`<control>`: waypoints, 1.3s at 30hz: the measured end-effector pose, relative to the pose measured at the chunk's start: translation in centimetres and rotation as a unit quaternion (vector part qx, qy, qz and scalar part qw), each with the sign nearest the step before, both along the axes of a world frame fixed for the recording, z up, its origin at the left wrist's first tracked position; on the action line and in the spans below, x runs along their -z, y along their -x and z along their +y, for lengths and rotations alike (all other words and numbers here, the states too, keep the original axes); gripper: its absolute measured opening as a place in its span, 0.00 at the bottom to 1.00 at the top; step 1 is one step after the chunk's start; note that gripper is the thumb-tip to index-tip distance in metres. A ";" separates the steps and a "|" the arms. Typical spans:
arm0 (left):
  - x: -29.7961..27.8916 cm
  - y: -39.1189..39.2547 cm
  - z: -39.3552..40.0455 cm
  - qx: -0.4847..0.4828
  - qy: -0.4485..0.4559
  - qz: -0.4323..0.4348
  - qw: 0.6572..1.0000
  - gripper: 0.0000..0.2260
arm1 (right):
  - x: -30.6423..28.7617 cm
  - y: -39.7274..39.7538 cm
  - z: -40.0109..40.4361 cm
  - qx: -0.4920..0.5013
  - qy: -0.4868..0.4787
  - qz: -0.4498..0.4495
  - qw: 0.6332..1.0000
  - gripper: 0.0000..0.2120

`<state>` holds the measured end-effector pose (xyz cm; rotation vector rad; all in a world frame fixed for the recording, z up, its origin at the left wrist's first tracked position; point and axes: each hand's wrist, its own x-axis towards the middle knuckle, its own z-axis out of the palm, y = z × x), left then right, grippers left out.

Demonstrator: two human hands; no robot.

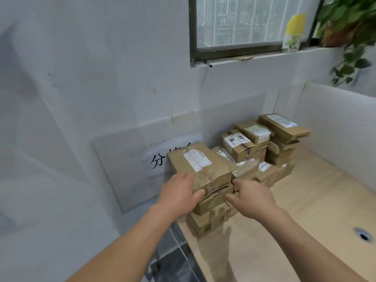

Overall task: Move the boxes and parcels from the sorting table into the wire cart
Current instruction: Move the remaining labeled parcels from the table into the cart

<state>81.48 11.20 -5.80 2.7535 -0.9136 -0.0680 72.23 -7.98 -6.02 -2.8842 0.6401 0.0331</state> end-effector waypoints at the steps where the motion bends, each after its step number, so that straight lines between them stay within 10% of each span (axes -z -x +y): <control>1: -0.1 -1.0 -0.9 0.010 0.002 0.004 1.000 0.21 | -0.2 -0.5 -0.5 0.016 -0.001 -0.001 1.000 0.22; 21: 0.7 -12.4 -14.6 0.144 0.075 0.048 0.986 0.16 | -0.3 -9.2 -8.2 0.168 0.004 -0.044 0.985 0.30; 39: 4.0 -18.0 -24.0 -0.019 0.179 0.248 0.952 0.14 | 6.9 -17.6 -15.3 0.188 -0.077 -0.145 0.968 0.36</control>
